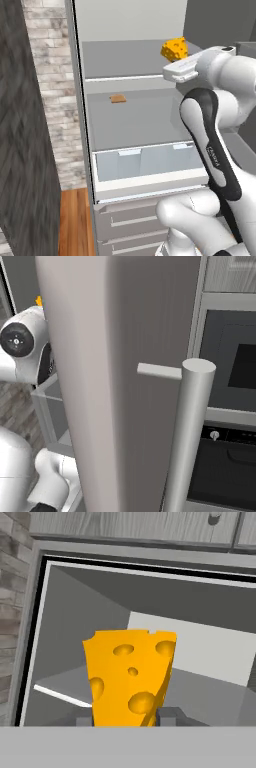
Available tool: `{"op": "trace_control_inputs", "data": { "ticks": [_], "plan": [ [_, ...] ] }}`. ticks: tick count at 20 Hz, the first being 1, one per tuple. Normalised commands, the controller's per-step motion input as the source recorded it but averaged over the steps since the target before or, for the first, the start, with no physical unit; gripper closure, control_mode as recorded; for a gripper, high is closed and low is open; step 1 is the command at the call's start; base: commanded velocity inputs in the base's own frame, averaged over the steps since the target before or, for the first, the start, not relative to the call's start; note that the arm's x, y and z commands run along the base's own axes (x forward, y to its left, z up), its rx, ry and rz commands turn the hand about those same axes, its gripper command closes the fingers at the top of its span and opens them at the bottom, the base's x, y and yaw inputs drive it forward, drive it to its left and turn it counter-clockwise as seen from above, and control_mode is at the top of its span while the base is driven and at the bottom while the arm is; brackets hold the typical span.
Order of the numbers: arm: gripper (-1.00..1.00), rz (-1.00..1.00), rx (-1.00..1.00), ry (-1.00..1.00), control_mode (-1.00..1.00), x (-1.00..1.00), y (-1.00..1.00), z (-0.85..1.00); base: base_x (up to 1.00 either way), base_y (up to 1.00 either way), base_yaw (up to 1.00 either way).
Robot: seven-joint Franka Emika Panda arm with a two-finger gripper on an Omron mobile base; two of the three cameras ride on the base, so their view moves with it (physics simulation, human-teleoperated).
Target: Pick the cheese from the fridge and the cheese grater from the cabinet and place them next to the salad bowl.
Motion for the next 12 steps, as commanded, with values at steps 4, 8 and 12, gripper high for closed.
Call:
{"op": "trace_control_inputs", "data": {
  "ticks": [4, 8, 12],
  "plan": [
    [1.00, 0.00, -0.03, 0.08, -1.00, -1.00, 0.00, 0.11, 0.00, 0.00, 0.00],
    [1.00, 0.00, -0.01, 0.08, -1.00, -1.00, 0.01, -0.20, 0.00, 0.00, 0.00],
    [1.00, -0.01, 0.00, 0.13, -1.00, -0.92, 0.00, -0.29, 0.00, 0.00, 0.00]
  ]
}}
